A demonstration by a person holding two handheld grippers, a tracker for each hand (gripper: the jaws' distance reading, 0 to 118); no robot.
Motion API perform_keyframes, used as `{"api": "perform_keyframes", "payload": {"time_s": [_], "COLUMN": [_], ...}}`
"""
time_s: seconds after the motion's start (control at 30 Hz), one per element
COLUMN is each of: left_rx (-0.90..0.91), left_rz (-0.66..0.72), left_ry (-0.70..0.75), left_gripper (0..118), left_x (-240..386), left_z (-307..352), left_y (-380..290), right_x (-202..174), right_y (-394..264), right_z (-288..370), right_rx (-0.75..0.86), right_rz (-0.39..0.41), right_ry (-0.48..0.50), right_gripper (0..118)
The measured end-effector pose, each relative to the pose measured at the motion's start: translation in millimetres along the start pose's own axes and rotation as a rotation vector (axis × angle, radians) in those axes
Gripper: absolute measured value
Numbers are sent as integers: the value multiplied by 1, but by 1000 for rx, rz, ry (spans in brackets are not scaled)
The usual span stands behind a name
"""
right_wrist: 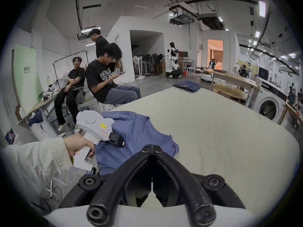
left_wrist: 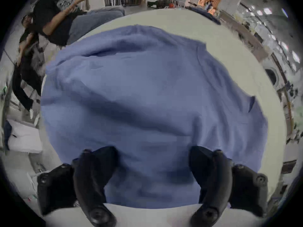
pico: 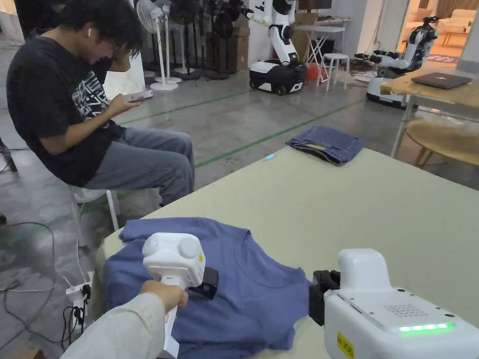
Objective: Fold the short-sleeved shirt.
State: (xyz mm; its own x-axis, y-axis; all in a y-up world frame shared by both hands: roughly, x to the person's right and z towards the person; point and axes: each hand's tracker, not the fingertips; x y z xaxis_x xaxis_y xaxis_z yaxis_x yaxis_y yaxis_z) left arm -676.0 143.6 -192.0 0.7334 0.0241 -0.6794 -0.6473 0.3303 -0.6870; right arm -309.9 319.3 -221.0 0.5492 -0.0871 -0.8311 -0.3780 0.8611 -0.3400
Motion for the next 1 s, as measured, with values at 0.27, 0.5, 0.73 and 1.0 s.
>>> {"api": "perform_keyframes", "payload": {"time_s": [0.27, 0.5, 0.73, 1.0], "left_rx": [22, 52, -21, -200], "left_rz": [-3, 40, -192, -575], "left_ry": [-134, -460, -842, -1146], "left_gripper": [0, 0, 0, 0], "left_x": [17, 97, 311, 535], "left_z": [31, 46, 76, 127], "left_y": [-3, -23, -72, -216], "right_x": [10, 38, 97, 159], "right_y": [-4, -7, -22, -61], "right_z": [19, 76, 178, 300], "right_rx": [29, 112, 226, 293], "right_rz": [-27, -87, -175, -227], "right_ry": [6, -52, -247, -511], "right_gripper": [0, 0, 0, 0]}}
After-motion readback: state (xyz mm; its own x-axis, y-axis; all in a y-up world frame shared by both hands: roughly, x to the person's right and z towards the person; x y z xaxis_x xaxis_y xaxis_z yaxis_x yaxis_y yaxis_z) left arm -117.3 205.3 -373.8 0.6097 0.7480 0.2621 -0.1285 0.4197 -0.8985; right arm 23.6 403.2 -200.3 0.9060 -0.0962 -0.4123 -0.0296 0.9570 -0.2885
